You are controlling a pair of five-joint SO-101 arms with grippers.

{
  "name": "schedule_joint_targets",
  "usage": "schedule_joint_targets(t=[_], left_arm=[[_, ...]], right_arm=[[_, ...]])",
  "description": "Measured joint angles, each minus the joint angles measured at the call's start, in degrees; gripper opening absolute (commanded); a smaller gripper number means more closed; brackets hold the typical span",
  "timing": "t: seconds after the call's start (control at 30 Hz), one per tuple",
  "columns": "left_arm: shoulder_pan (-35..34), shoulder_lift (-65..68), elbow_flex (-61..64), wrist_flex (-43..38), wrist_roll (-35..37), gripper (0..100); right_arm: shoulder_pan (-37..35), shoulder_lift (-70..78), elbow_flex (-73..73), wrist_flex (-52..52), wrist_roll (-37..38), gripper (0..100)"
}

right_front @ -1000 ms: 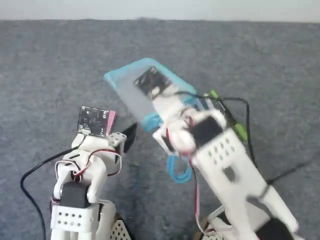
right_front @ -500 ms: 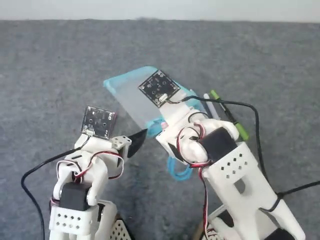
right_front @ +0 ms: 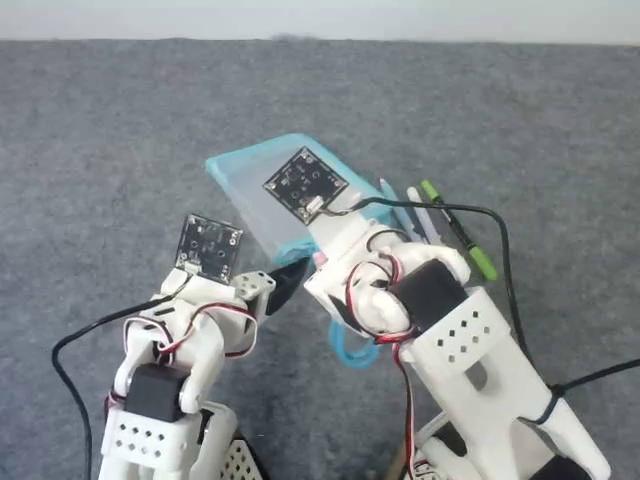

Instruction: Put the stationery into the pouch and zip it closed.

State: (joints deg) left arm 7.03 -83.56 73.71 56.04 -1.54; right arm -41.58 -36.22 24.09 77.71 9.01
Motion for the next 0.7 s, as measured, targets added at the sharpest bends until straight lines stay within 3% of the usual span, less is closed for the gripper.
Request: schedule_joint_targets(t=[0.3, 0.7], left_arm=[[-4.8, 0.0, 0.1, -1.8, -2.0, 33], [-5.3, -0.6, 3.6, -5.1, -3.4, 30]], right_arm=[[-0.2, 0.0, -1.1, 2.7, 2.0, 0.6], [-0.3, 0.0, -12.1, 10.5, 3.2, 0.6]])
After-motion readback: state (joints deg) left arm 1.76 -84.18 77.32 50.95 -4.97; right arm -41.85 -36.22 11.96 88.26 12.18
